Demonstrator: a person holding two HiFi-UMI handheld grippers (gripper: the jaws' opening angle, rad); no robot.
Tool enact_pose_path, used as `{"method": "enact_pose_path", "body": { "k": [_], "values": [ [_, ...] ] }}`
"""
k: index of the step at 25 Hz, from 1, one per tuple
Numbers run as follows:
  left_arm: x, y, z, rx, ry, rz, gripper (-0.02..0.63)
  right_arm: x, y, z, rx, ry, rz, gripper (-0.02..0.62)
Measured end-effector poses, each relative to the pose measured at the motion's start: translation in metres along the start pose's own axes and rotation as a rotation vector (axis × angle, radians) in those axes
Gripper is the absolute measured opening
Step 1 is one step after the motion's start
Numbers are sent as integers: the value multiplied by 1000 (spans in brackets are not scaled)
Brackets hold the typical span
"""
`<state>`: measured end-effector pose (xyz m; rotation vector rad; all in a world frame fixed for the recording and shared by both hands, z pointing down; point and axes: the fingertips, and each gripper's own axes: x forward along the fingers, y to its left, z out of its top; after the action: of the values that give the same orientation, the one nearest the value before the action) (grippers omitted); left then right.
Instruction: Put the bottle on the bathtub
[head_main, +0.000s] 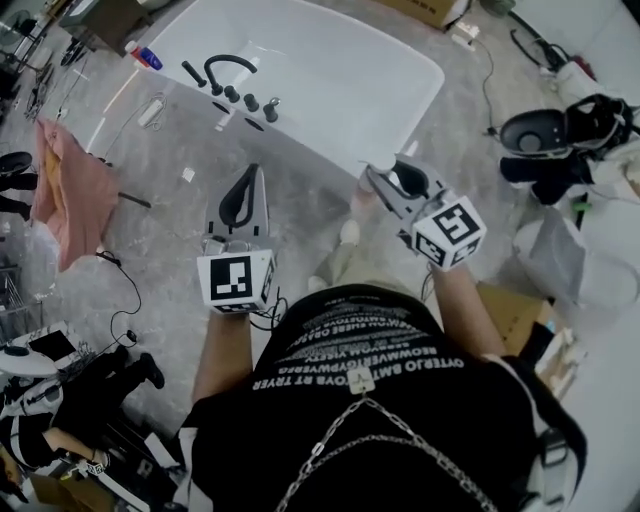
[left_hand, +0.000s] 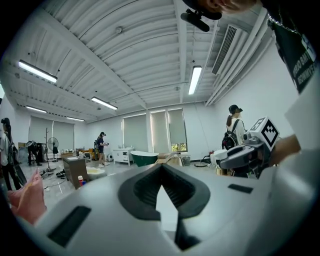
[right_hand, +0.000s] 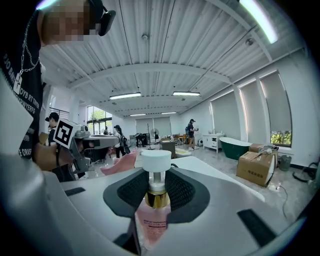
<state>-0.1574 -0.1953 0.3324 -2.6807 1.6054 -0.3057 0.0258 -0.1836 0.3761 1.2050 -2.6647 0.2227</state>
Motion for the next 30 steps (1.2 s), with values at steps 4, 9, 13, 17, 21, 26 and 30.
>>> {"method": "enact_pose_path", "body": {
  "k": [4,9,13,17,21,26,30],
  "values": [
    [11,1,4,-7,1,7,3,7,-10,-7,8,21,23,98],
    [25,4,6,-14,15,25,3,22,-25,-16,18,52,38,98],
    [39,4,9,-19,23,35,3,31,-42,-24,20,81,49,98],
    [53,11,6,-23,31,44,3,47,-56,-38,26,114,54,97],
    [77,19,-18,-26,52,58,3,73,-79,-72,39,141,53,98],
    [91,18,-24,-54,59,74,3,85,-98,-91,10,177,74,97],
    [95,11,-28,-87,64,85,3,91,-108,-108,16,193,64,98]
  ]
}}
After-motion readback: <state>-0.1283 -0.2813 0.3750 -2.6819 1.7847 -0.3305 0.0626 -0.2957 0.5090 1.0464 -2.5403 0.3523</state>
